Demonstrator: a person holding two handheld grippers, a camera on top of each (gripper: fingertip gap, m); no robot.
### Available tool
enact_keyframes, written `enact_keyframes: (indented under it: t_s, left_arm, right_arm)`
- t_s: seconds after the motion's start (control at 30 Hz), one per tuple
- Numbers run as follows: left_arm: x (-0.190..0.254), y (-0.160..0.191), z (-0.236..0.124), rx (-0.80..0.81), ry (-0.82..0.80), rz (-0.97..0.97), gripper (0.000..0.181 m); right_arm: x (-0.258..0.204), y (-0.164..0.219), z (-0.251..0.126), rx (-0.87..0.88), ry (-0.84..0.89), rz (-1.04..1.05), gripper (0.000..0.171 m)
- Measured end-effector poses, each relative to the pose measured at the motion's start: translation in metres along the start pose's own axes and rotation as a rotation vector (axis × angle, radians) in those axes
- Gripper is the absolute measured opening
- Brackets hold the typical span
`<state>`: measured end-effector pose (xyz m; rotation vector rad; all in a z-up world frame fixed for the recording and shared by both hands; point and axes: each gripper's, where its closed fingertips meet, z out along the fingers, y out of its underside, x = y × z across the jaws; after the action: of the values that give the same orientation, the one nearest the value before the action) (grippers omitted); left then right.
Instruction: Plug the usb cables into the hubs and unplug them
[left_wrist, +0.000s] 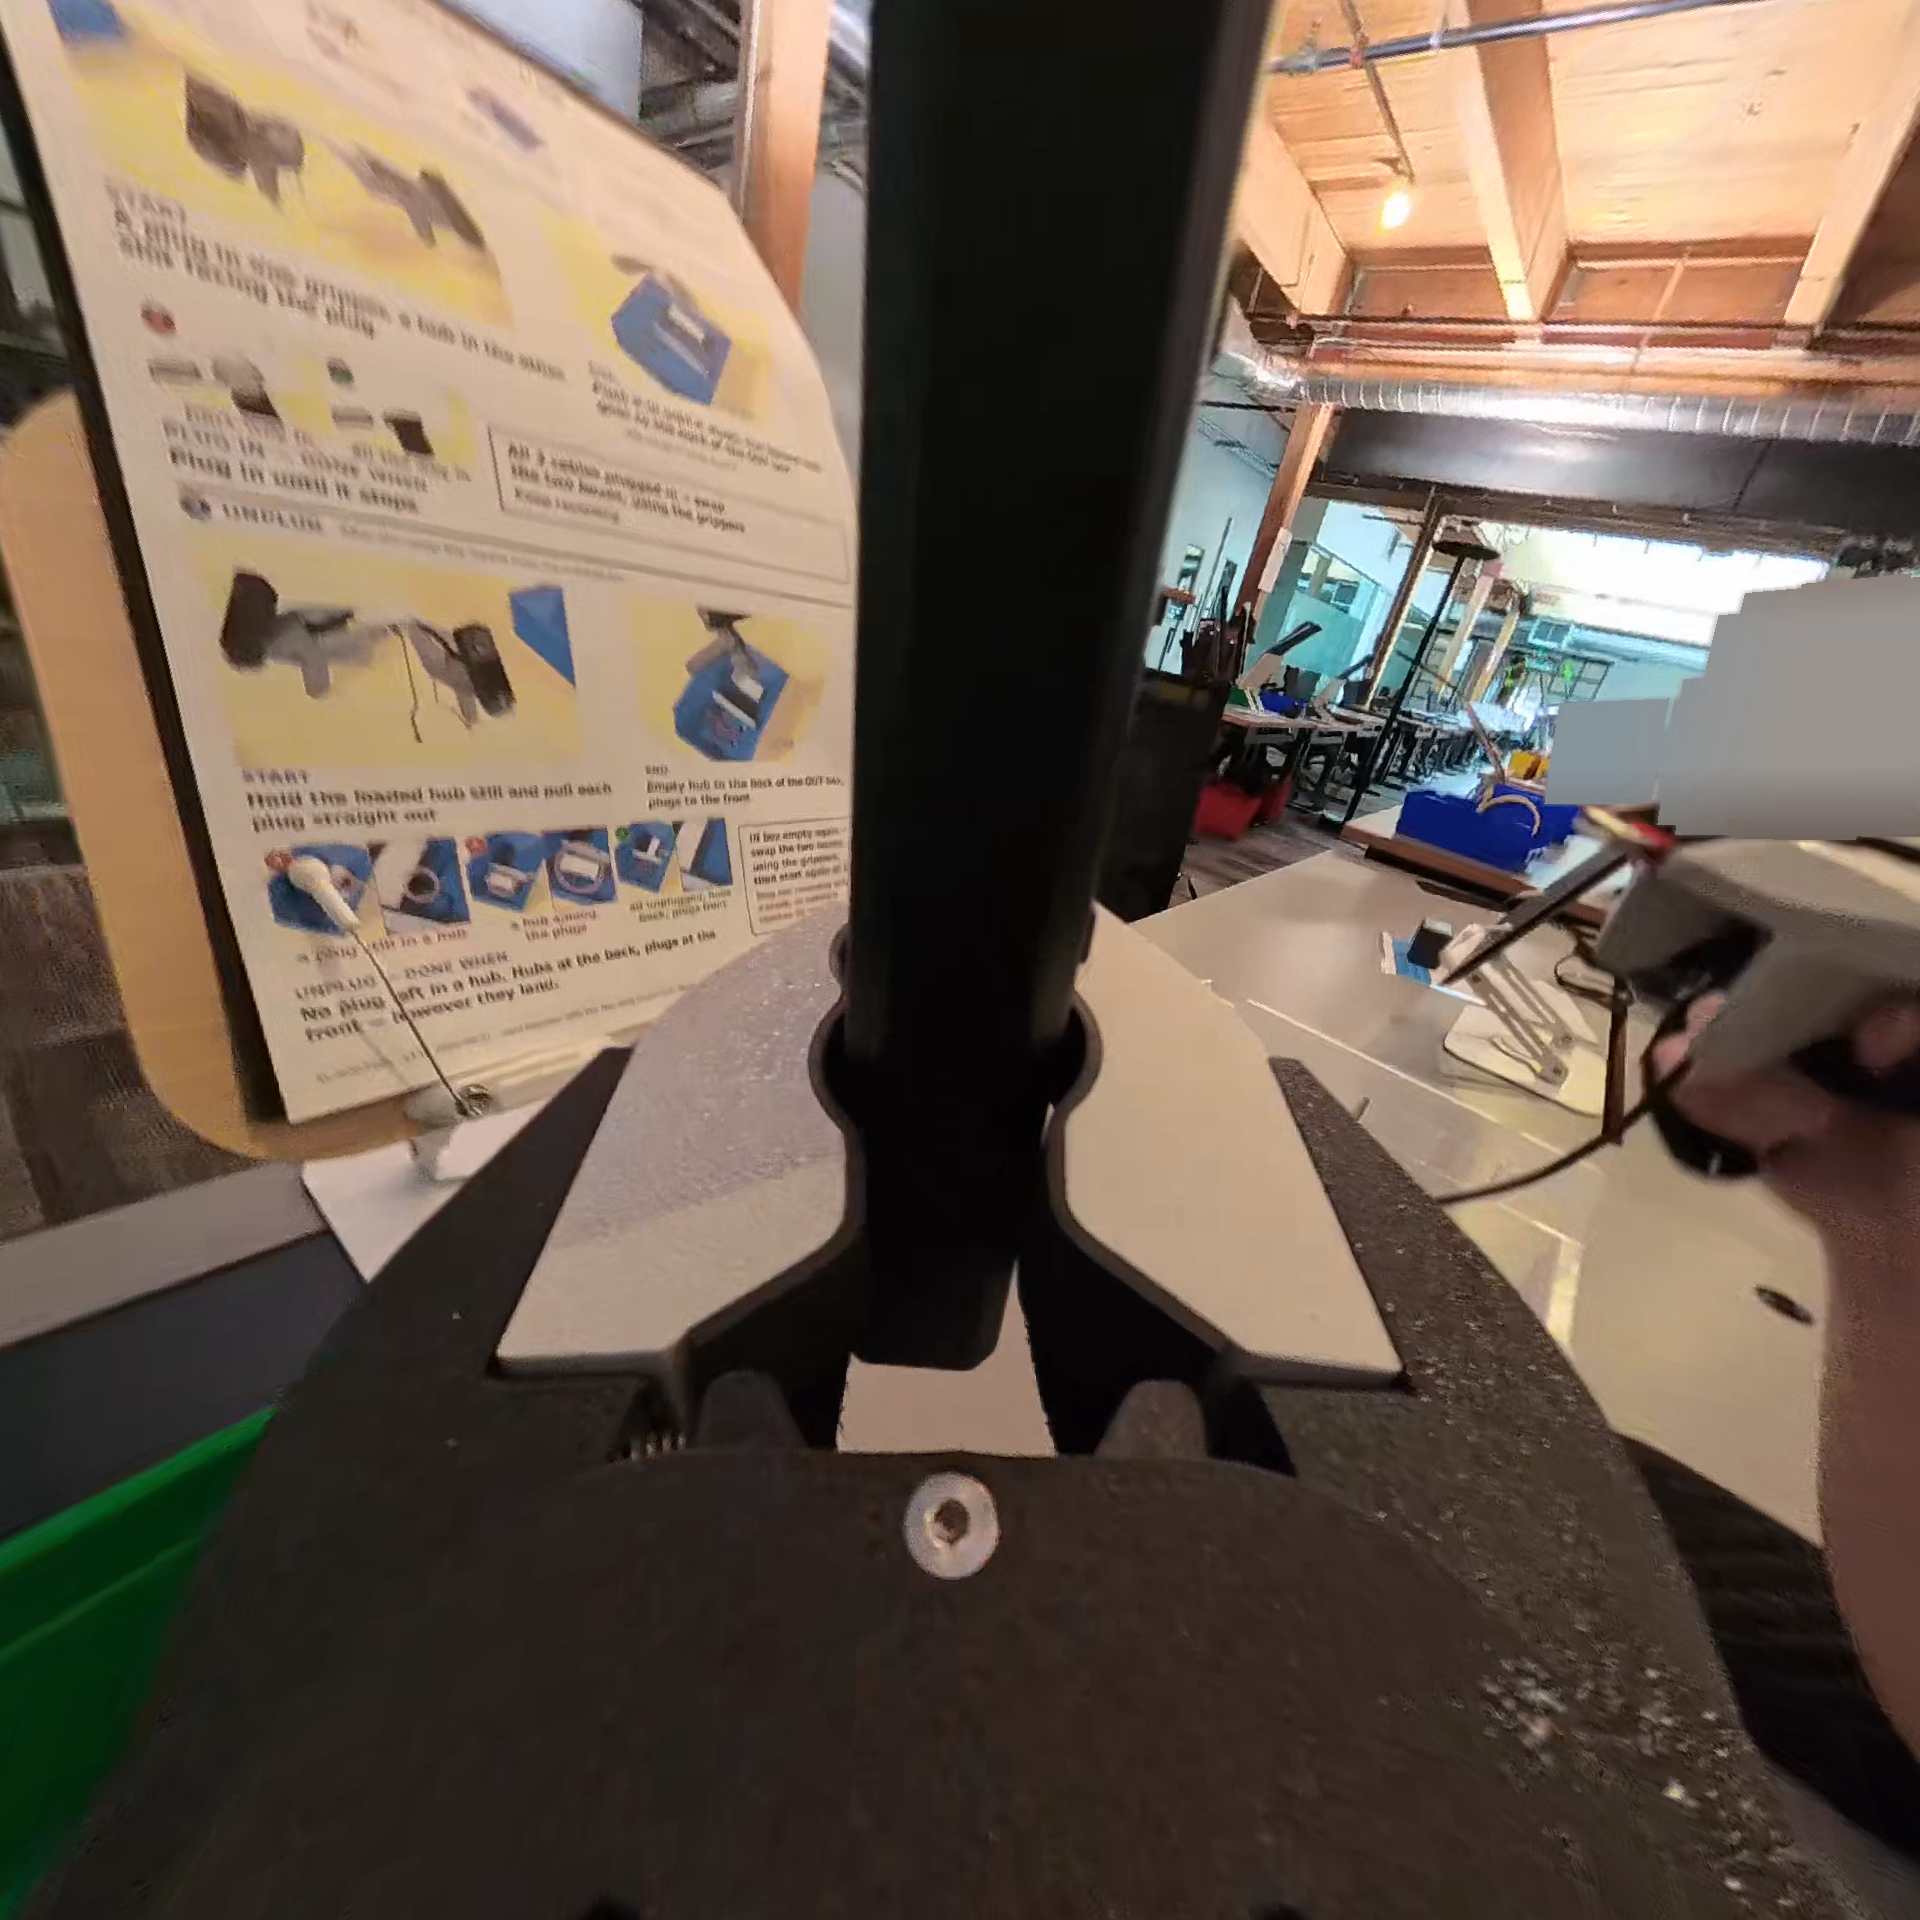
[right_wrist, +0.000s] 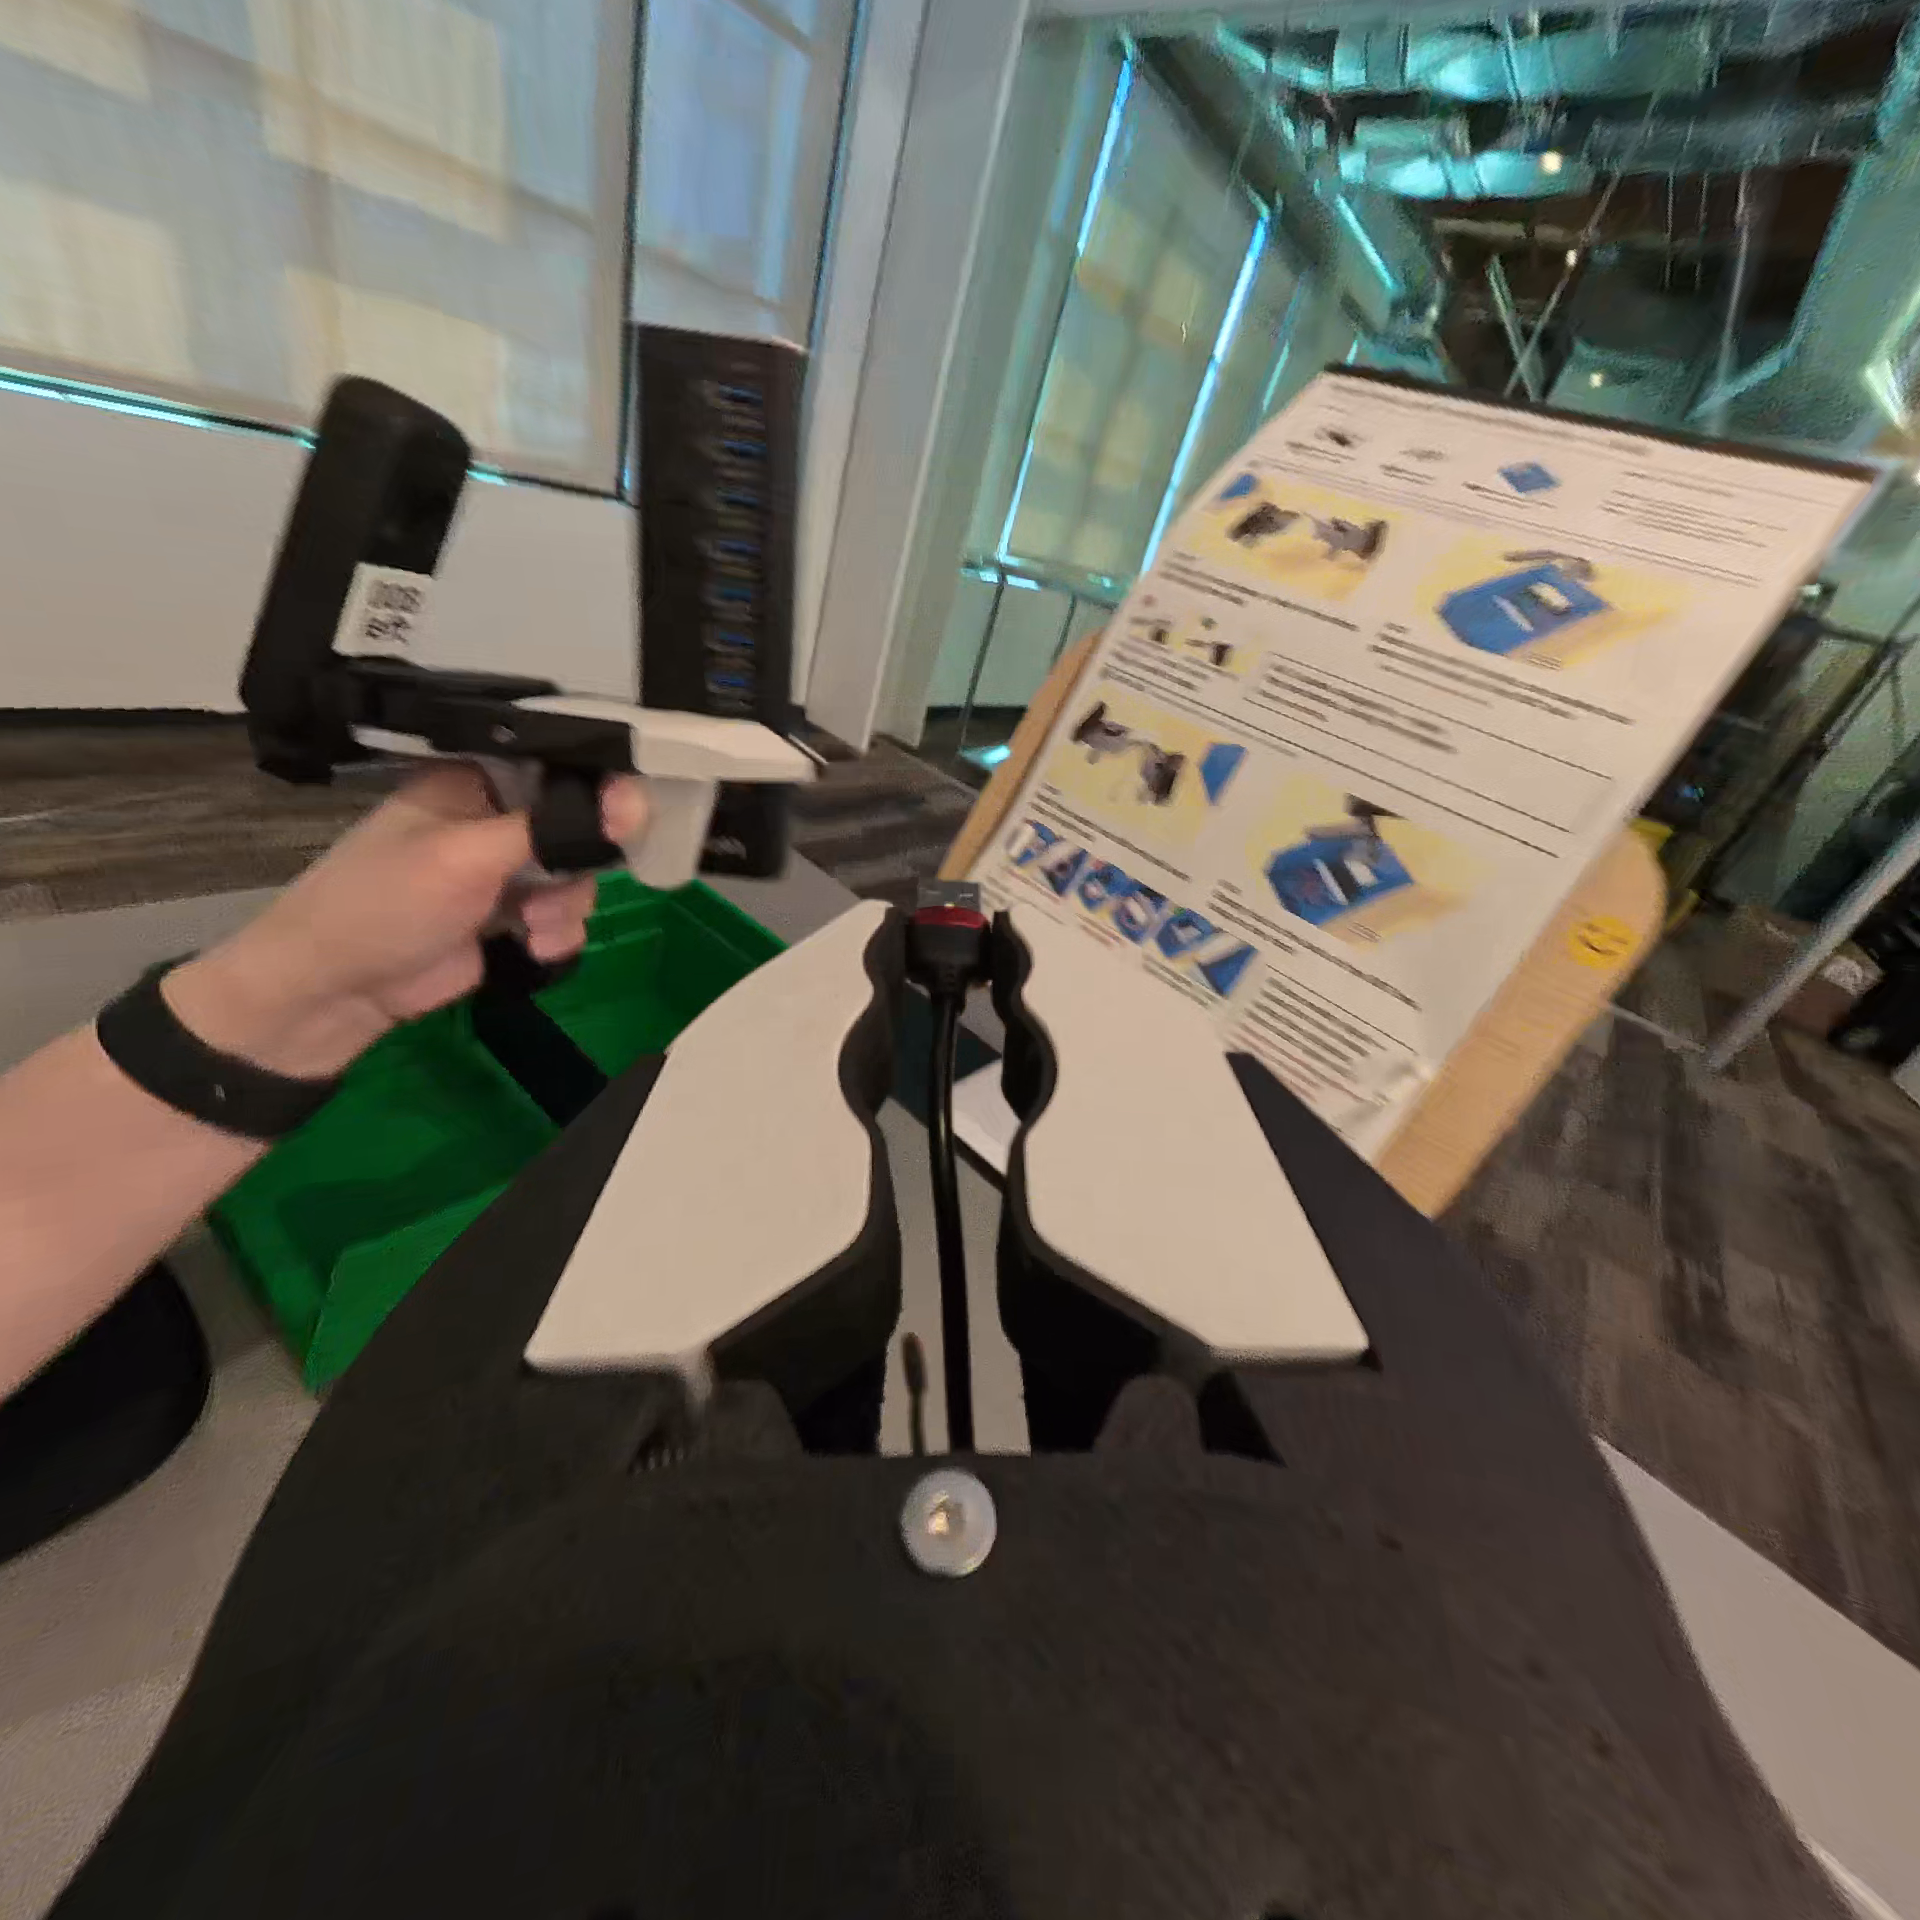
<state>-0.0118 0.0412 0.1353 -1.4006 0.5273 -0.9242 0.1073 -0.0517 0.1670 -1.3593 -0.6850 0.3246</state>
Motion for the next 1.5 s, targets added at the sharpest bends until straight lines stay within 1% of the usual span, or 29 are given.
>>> enact_keyframes:
  t_s: [0.03,0.13,0.2,0.23,0.27,0.3,0.37,0.43,0.53,0.57,0.6,0.67,0.7,0.73,0.8,0.87,0.9,0.97,1.03,1.07,1.13,1.17,1.23,1.27,1.33,1.4,1.43,1.47,1.5]
  left_arm:
    - [0.004,-0.005,-0.004,0.003,0.015,0.029,0.031]
    - [0.024,-0.016,-0.008,0.02,0.068,0.05,0.03]
    - [0.041,-0.018,-0.006,0.032,0.136,0.029,0.03]
    - [0.049,-0.019,-0.005,0.04,0.168,0.01,0.03]
    - [0.056,-0.019,-0.003,0.04,0.197,-0.004,0.03]
    - [0.063,-0.018,-0.001,0.035,0.218,-0.007,0.03]
    - [0.069,-0.009,0.005,-0.017,0.205,0.033,0.03]
    - [0.071,0.001,0.011,-0.072,0.169,0.113,0.03]
    - [0.082,0.013,0.019,-0.132,0.183,0.159,0.03]
    - [0.086,0.018,0.022,-0.158,0.194,0.164,0.03]
    - [0.089,0.023,0.024,-0.18,0.198,0.175,0.03]
    - [0.092,0.03,0.028,-0.207,0.19,0.204,0.031]
    - [0.094,0.033,0.03,-0.218,0.194,0.212,0.031]
    - [0.097,0.035,0.031,-0.227,0.203,0.214,0.031]
    - [0.103,0.038,0.033,-0.24,0.22,0.216,0.03]
    - [0.109,0.04,0.034,-0.251,0.234,0.225,0.03]
    - [0.111,0.042,0.034,-0.259,0.242,0.229,0.03]
    - [0.117,0.045,0.035,-0.273,0.258,0.237,0.03]
    - [0.125,0.051,0.038,-0.286,0.283,0.252,0.03]
    - [0.131,0.055,0.04,-0.294,0.3,0.262,0.03]
    - [0.142,0.067,0.045,-0.326,0.336,0.282,0.03]
    - [0.149,0.076,0.048,-0.352,0.36,0.291,0.031]
    - [0.16,0.093,0.053,-0.404,0.39,0.31,0.03]
    - [0.162,0.1,0.055,-0.429,0.387,0.321,0.03]
    - [0.168,0.114,0.059,-0.476,0.391,0.328,0.03]
    - [0.175,0.123,0.06,-0.502,0.417,0.321,0.03]
    - [0.179,0.126,0.06,-0.511,0.436,0.317,0.031]
    - [0.182,0.13,0.06,-0.527,0.448,0.318,0.031]
    - [0.183,0.132,0.06,-0.531,0.458,0.322,0.031]
  right_arm:
    - [0.014,-0.005,-0.018,-0.023,-0.001,0.005,0.017]
    - [0.05,-0.008,-0.08,-0.073,-0.025,0.054,0.017]
    - [0.074,0.014,-0.114,-0.186,0.005,0.073,0.016]
    - [0.091,0.031,-0.128,-0.257,0.063,0.051,0.016]
    - [0.106,0.049,-0.138,-0.33,0.113,0.012,0.017]
    - [0.114,0.066,-0.144,-0.381,0.109,-0.034,0.017]
    - [0.118,0.103,-0.148,-0.453,0.021,-0.056,0.017]
    - [0.132,0.14,-0.149,-0.559,0.02,-0.027,0.017]
    - [0.114,0.191,-0.146,-0.667,-0.173,0.044,0.017]
    - [0.098,0.212,-0.149,-0.741,-0.273,0.115,0.017]
    - [0.085,0.238,-0.157,-0.867,-0.352,0.184,0.017]
    - [0.074,0.283,-0.175,-1.118,-0.423,0.269,0.018]
    - [0.067,0.292,-0.174,-1.151,-0.468,0.345,0.018]
    - [0.061,0.289,-0.164,-1.096,-0.51,0.435,0.017]
    - [0.053,0.261,-0.144,-0.889,-0.606,0.559,0.024]
    - [0.051,0.229,-0.14,-0.745,-0.673,0.597,0.042]
    - [0.054,0.215,-0.138,-0.68,-0.668,0.578,0.049]
    - [0.067,0.195,-0.135,-0.574,-0.596,0.474,0.05]
    - [0.088,0.175,-0.129,-0.475,-0.463,0.335,0.05]
    - [0.101,0.158,-0.122,-0.396,-0.374,0.261,0.049]
    - [0.117,0.106,-0.109,-0.155,-0.24,0.178,0.048]
    - [0.117,0.076,-0.104,-0.017,-0.21,0.186,0.048]
    - [0.093,0.031,-0.098,0.184,-0.287,0.201,0.053]
    - [0.077,0.02,-0.092,0.218,-0.345,0.207,0.059]
    - [0.043,0.021,-0.074,0.17,-0.459,0.202,0.073]
    - [0.01,0.036,-0.055,0.107,-0.575,0.158,0.075]
    - [0.0,0.047,-0.045,0.075,-0.601,0.128,0.069]
    - [-0.003,0.055,-0.038,0.059,-0.612,0.106,0.049]
    - [-0.009,0.054,-0.039,0.099,-0.678,0.134,0.041]
